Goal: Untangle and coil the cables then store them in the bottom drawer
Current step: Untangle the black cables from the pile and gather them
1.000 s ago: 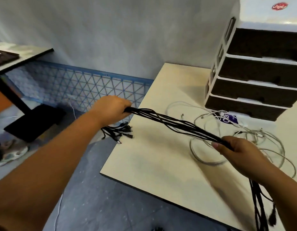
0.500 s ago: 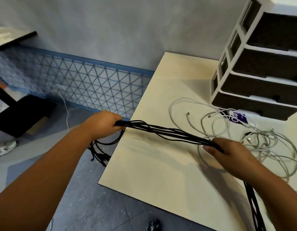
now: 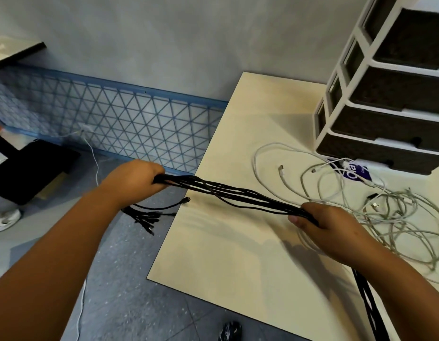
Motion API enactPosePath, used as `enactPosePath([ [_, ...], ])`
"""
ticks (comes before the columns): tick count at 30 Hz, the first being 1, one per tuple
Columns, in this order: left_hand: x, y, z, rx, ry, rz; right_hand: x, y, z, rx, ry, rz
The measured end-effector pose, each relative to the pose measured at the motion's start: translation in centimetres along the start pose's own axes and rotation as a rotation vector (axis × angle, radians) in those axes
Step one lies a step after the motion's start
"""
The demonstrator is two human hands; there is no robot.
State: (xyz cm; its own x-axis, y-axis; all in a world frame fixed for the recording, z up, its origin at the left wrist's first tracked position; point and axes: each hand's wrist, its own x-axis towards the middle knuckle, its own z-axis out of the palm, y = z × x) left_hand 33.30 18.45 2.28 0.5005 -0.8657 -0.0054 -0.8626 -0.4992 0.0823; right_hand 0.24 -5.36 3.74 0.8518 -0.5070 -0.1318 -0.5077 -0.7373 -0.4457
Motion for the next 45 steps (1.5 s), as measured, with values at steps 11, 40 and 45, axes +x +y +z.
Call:
enactPosePath([
  [11,-1.5,1.0,5.8,-0.104,-0.173,-0.049,0.0,0.1,0.0,-0.025,-0.039,0.031],
  [40,-1.4,8.0,3.9,-0.152,0.007,0.193,-2.2,5.1,-6.1,0.131,-0.053,0.243],
  [45,-0.7,19.1,1.2,-0.212,0.172,0.408,-2.8,4.9,-6.5,0.108,-0.076,0.256],
])
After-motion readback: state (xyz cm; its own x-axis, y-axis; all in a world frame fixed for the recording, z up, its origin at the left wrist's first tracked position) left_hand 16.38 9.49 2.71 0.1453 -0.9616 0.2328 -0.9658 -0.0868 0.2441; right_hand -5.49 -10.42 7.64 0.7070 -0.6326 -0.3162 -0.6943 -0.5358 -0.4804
